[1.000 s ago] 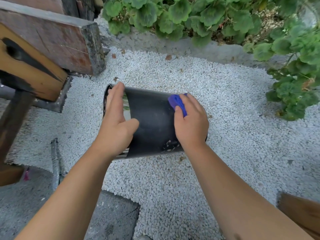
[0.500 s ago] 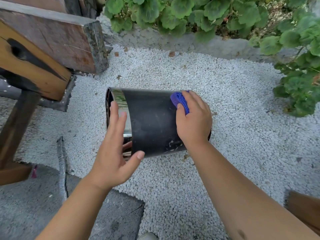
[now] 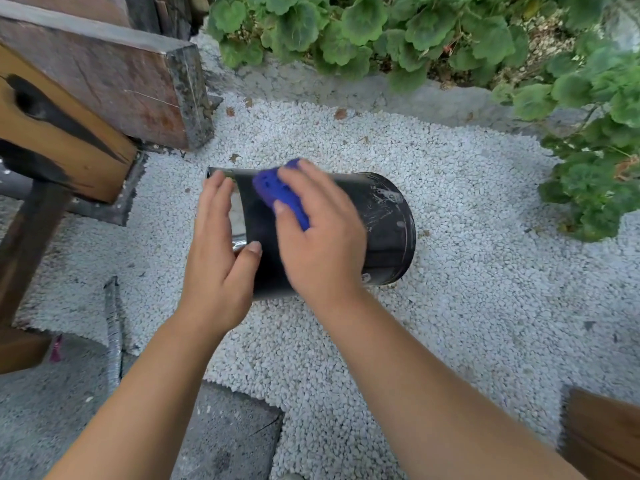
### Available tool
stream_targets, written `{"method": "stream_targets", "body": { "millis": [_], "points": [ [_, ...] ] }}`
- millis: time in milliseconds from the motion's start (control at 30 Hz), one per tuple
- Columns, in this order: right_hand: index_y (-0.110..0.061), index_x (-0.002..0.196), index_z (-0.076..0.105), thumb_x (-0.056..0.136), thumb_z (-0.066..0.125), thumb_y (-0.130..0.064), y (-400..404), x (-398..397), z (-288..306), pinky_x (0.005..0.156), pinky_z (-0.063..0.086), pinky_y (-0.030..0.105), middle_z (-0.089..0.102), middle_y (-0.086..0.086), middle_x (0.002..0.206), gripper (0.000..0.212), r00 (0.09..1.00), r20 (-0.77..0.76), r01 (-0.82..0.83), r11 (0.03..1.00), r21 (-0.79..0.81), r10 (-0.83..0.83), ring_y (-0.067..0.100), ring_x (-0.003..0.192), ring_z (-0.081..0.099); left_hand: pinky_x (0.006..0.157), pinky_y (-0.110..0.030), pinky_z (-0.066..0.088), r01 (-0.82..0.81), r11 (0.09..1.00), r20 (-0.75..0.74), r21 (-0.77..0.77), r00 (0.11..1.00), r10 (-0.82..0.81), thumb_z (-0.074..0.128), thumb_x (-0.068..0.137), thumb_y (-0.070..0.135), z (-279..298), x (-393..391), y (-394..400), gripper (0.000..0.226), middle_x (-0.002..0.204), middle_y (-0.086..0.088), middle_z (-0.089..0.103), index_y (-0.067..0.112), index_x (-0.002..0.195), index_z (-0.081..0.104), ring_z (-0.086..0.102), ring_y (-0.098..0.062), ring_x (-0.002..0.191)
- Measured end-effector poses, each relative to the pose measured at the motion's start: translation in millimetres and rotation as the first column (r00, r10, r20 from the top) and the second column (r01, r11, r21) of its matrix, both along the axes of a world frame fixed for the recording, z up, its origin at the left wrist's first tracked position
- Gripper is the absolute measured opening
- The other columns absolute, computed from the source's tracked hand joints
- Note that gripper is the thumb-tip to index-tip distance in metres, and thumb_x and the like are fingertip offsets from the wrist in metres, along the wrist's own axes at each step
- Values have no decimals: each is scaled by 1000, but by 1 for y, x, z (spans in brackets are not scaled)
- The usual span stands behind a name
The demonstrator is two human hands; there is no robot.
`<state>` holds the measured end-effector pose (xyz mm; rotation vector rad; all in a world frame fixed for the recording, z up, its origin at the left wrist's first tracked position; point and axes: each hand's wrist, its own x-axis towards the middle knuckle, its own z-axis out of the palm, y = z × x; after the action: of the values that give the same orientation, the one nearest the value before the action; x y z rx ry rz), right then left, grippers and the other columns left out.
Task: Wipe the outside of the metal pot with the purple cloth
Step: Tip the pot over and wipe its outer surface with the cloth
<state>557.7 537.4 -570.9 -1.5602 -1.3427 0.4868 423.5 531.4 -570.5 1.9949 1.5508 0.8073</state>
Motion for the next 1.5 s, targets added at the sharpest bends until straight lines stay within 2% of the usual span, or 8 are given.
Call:
{"method": "stream_targets", "body": {
  "millis": [567, 733, 867, 1067, 1167, 1233, 1400, 1500],
  "points": [
    [-16, 129, 62, 90, 61, -21, -1, 65, -55, 109, 37, 36, 55, 4, 141, 40, 984, 150, 111, 986, -127, -91, 26, 129, 50, 118, -13, 0, -46, 999, 23, -28, 999, 46, 47, 87, 9, 1, 11, -5, 81, 167, -6, 5, 5, 158, 9, 0, -13, 153],
    [-22, 134, 58, 90, 55, -29, -3, 73, -60, 107, 25, 20, 51, -3, 145, 44, 984, 94, 169, 961, -217, -152, 18, 132, 46, 106, 0, 24, 39, 999, 67, 11, 997, -40, 57, 94, 10, 5, 11, -11, 74, 167, -9, 11, 13, 158, 18, 10, -17, 152],
    [-27, 134, 57, 90, 58, -28, -9, 82, -59, 112, 34, 29, 52, -11, 141, 43, 973, -88, 178, 940, -291, -211, 7, 129, 47, 115, -42, 36, 206, 978, -100, 17, 974, -204, 47, 99, 31, 4, 11, -12, 64, 166, 0, -10, 16, 156, 22, 0, -20, 155],
    [-25, 119, 66, 88, 64, -22, 8, 78, -17, 53, 52, 25, 72, -8, 97, 31, 697, -654, 141, 950, -278, -295, 9, 66, 67, 82, -5, 47, 96, 994, 131, -52, 987, -89, 56, 93, 18, 5, 12, -7, 70, 168, 7, -7, 17, 155, 25, -2, 6, 150],
    [-12, 117, 64, 89, 60, -15, 17, 65, 3, 76, 57, 37, 73, 9, 108, 29, 216, -966, -114, 979, -171, -143, 25, 95, 71, 94, 4, 32, 98, 995, 118, -3, 988, -97, 55, 94, 22, 2, 12, -1, 70, 167, -6, -6, 9, 155, 25, -5, 5, 149],
    [-8, 119, 61, 88, 61, -15, 18, 56, 12, 87, 55, 39, 70, 14, 114, 32, 96, -988, -246, 959, -143, -123, 29, 107, 68, 97, 7, 22, 104, 994, 112, 42, 988, -108, 56, 94, 19, 0, 13, 1, 70, 166, -15, -3, 3, 154, 25, -5, 9, 148],
    [-31, 126, 52, 88, 61, -28, 18, 46, 17, 90, 55, 37, 65, -4, 116, 39, 761, -631, -103, 932, -347, -151, 11, 98, 67, 96, 7, 23, 96, 994, 135, 44, 986, -101, 59, 92, 10, -2, 15, 3, 72, 166, -18, -1, 2, 154, 24, -3, 11, 147],
    [-31, 138, 46, 98, 47, -14, 11, 54, 9, 101, 33, 8, 45, -3, 143, 43, 977, -203, 17, 975, -221, -63, 4, 124, 46, 95, 8, 22, 98, 994, 123, 56, 987, -104, 59, 92, 8, -1, 18, 3, 72, 166, -18, -1, 2, 154, 24, -4, 12, 146]
  ]
}}
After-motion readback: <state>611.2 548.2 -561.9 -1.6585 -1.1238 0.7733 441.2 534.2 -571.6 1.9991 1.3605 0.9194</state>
